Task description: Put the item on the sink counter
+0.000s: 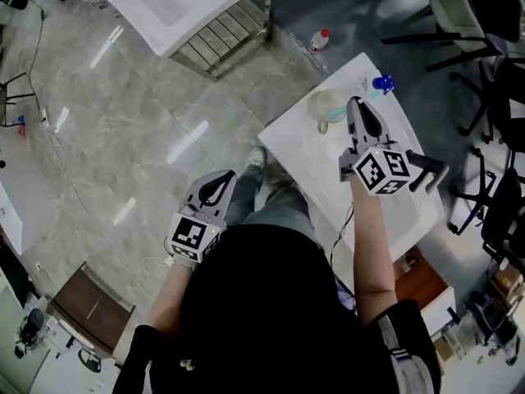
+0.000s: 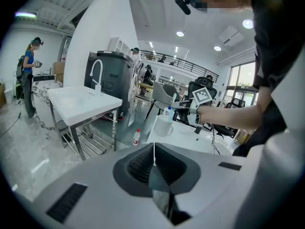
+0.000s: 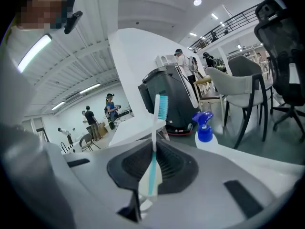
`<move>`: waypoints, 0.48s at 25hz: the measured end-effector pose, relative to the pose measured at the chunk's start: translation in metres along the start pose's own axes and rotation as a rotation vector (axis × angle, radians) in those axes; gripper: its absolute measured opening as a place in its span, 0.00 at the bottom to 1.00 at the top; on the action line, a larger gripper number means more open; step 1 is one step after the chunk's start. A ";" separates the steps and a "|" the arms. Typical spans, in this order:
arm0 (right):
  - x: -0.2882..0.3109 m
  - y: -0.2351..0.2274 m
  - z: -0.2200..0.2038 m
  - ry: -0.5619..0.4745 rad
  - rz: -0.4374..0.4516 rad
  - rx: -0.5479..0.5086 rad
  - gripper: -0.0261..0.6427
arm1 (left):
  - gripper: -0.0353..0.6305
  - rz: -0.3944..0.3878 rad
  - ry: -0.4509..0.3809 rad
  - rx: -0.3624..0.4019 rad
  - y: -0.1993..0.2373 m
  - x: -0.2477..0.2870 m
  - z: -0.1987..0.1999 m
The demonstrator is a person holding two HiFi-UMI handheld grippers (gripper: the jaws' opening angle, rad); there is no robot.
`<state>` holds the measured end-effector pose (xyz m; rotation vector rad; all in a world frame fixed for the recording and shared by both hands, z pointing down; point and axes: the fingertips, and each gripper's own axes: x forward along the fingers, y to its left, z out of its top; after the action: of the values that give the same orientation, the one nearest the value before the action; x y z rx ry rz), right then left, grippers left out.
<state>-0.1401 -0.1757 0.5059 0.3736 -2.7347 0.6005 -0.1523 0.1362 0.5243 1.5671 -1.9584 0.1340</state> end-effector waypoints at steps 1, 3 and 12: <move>0.002 0.000 -0.004 0.009 0.001 -0.001 0.11 | 0.09 0.000 0.002 -0.002 0.001 0.000 -0.001; 0.006 0.001 -0.013 0.027 0.003 -0.007 0.11 | 0.09 0.000 0.009 -0.002 0.002 0.000 -0.004; 0.020 0.003 -0.035 0.103 0.005 -0.045 0.11 | 0.09 0.023 0.033 -0.026 0.011 -0.003 -0.010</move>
<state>-0.1509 -0.1611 0.5426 0.3156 -2.6468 0.5427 -0.1578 0.1467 0.5343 1.5172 -1.9454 0.1416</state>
